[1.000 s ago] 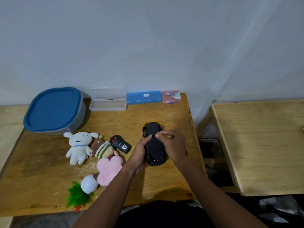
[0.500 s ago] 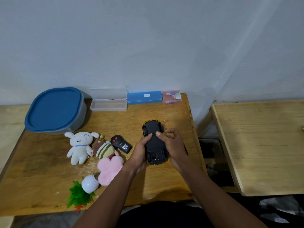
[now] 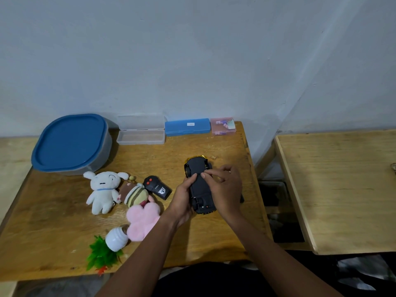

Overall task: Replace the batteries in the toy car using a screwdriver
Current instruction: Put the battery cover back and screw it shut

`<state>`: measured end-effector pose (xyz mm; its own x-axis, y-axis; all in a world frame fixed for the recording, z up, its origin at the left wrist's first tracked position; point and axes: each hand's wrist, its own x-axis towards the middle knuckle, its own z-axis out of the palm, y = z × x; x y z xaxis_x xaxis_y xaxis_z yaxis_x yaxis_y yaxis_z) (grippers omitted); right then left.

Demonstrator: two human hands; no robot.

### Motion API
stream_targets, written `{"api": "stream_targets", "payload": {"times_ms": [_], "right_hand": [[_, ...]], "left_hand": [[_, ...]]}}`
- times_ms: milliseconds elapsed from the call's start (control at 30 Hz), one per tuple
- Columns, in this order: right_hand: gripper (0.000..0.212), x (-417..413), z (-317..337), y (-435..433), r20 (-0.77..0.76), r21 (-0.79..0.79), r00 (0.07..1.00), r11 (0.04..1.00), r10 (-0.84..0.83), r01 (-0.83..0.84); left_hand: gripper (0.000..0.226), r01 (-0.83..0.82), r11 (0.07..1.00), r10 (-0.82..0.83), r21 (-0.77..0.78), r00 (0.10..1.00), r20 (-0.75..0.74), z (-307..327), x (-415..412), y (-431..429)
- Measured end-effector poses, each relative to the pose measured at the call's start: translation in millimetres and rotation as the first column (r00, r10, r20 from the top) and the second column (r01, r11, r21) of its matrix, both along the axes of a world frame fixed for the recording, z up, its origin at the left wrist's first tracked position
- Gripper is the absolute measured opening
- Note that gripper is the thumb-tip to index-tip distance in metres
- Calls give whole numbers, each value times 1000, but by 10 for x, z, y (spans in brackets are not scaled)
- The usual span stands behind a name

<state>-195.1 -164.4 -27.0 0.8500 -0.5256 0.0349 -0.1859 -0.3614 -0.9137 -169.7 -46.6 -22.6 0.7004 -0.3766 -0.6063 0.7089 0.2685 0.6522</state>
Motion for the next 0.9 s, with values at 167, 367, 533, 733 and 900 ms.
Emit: {"api": "stream_targets", "payload": {"times_ms": [167,367,533,733,900], "right_hand": [[10,5,-40,-57,41,-131,997,990,64,-58],[8,62,-22,-109,28,-37,993,993,111,-110],[4,103,18,-179,-35,-81,974,971,223,-225],[9,162,86,-205,-141,-55,956,962,259,-268],[15,167,92,-178,-134,-7,959,967,251,-254]], "left_hand": [[43,-13,1000,13,6,1000,-10,-8,-3,8],[42,-9,1000,9,-2,1000,-11,2,9,1],[43,-21,999,21,27,1000,-10,-39,7,16],[41,-15,999,16,36,1000,-27,-22,9,18],[40,-18,999,19,26,1000,-18,11,21,10]]}}
